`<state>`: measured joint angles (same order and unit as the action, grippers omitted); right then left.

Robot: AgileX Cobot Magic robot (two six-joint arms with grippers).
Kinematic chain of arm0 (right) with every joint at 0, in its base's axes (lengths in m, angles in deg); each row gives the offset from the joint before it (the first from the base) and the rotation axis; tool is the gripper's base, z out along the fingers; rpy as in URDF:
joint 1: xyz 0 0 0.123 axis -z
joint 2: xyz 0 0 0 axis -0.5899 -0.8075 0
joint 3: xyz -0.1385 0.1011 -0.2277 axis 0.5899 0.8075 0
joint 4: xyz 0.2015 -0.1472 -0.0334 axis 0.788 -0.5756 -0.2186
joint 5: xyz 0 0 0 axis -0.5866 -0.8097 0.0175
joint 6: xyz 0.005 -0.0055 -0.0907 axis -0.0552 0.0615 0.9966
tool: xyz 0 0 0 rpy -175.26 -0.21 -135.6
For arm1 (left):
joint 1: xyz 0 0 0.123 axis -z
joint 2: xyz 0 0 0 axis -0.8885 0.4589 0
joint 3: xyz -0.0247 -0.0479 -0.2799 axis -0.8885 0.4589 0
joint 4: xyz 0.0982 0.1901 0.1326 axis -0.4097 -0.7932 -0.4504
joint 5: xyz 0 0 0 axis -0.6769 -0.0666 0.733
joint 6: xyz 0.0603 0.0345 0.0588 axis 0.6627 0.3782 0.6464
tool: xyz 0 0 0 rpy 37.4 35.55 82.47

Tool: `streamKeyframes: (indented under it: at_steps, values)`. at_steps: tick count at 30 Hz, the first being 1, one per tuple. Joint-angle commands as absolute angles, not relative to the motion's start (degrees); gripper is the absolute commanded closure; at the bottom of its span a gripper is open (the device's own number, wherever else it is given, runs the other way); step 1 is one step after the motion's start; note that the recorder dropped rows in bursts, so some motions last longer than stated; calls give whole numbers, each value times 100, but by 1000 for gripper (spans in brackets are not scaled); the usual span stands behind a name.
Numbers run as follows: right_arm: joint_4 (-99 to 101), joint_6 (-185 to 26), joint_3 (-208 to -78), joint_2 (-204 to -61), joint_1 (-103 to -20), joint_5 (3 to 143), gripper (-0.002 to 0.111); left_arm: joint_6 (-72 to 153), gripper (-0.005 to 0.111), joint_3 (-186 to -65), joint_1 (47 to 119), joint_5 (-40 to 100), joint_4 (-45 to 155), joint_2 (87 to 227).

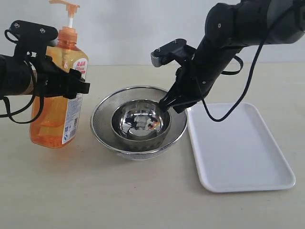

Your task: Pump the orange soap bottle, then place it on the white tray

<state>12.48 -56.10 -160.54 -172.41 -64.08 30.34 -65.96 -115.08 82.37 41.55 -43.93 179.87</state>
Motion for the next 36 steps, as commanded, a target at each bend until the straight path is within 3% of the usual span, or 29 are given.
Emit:
streamKeyframes:
  at_steps: [1, 24, 31, 36]
  values:
    - [1325, -5556, -16081, -17342, -6412, 3030, 109, -6629, 102, -11555, 8277, 4385, -4476, 17927]
    - [1829, -5306, -16223, -17675, -6663, 3036, 109, -6629, 102, -11555, 8277, 4326, -4476, 17927]
    - [905, -6018, -16637, -17607, -6626, 2426, 109, -6232, 102, -11555, 8277, 4414, -4476, 17927]
    - [647, -6030, -16671, -17203, -6626, 2751, 109, -6280, 102, -11555, 8277, 4538, -4476, 17927]
